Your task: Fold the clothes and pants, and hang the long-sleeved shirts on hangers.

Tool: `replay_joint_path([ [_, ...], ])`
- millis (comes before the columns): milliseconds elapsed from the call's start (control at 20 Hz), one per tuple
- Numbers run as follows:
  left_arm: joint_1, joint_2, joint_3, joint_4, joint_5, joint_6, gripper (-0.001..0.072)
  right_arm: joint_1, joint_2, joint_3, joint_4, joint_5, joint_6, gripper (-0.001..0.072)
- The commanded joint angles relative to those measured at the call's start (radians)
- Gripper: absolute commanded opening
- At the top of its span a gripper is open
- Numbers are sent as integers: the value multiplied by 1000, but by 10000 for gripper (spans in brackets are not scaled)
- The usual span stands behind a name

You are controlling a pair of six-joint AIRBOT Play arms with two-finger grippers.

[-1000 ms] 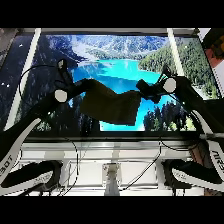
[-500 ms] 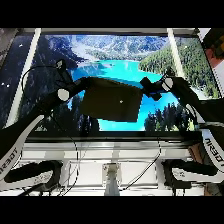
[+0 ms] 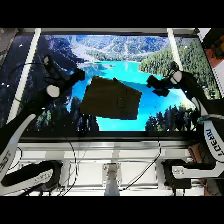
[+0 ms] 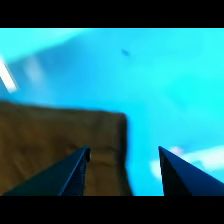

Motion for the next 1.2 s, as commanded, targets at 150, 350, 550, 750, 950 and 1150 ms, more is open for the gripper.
replay_joint_path([
  [150, 64, 299, 17, 0, -344, 24, 657, -124, -145, 32, 447, 438, -547, 568],
  [350, 60, 442, 17, 0, -351, 24, 656, -70, -244, 32, 430, 431, -621, 618],
  [550, 60, 505, 17, 0, -351, 24, 636, -63, -305, 32, 388, 379, -619, 619],
  [750, 60, 511, 17, -5, -352, 23, 635, -26, -363, 32, 491, 343, -620, 618],
  [950, 58, 511, 17, -8, -355, 23, 635, 51, -398, 52, 532, 332, -619, 607],
  [1150, 58, 511, 17, -8, -354, 23, 635, 89, -394, 140, 536, 385, -573, 408],
])
